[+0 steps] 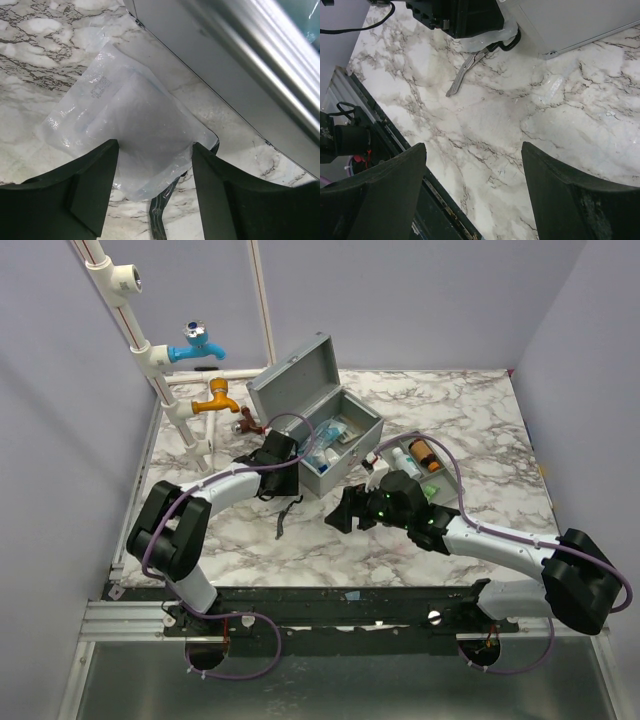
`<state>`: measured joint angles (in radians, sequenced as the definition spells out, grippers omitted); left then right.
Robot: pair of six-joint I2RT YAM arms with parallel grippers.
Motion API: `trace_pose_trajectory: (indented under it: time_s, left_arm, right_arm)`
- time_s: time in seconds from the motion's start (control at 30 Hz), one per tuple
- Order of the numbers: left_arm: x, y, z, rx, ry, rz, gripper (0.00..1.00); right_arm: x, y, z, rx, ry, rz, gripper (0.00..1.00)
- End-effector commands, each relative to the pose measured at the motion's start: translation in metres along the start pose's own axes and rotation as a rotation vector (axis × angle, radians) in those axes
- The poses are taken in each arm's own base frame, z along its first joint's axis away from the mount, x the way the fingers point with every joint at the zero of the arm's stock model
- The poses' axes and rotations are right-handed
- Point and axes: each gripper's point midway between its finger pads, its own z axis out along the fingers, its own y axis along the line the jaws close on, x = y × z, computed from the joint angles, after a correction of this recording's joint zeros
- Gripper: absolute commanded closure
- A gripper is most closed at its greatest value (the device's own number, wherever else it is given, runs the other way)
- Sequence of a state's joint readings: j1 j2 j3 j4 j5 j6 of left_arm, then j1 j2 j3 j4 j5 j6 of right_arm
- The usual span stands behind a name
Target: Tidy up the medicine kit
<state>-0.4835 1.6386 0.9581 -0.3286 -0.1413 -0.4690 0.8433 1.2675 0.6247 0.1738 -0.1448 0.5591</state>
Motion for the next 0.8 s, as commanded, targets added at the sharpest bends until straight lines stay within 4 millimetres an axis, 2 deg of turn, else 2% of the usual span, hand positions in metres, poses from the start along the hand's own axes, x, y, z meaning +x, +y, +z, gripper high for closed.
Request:
trace_pose_trajectory:
  time_s: [0.0, 0.13, 0.27, 0.4, 0.57, 0.77]
  left_arm:
    - [-0.003, 0.003, 0.005, -0.026, -0.015, -0.022, 0.42]
    - [0.006, 0.007, 0.008, -0.035, -0.001, -0.025, 0.58]
    - [0.011, 0.009, 0.008, -0.035, 0.004, -0.025, 0.80]
    - [0.007, 0.009, 0.001, -0.029, -0.012, -0.025, 0.99]
    - [-0.005, 0.004, -0.020, 0.001, -0.062, -0.038, 1.00]
    - [-0.004, -0.012, -0.053, 0.067, -0.065, -0.052, 1.00]
  right_arm:
    - [0.007, -0.002, -0.005, 0.001, 0.018, -0.006, 0.20]
    - [0.007, -0.002, -0.004, 0.001, 0.020, -0.001, 0.20]
    - [0.008, -0.001, -0.004, -0.002, 0.024, 0.002, 0.20]
    - [0.008, -0.001, -0.004, 0.000, 0.026, 0.006, 0.20]
    - [0.005, -0.001, -0.006, 0.006, 0.019, 0.004, 0.20]
    - [-0.004, -0.007, -0.009, 0.053, -0.007, -0.018, 0.20]
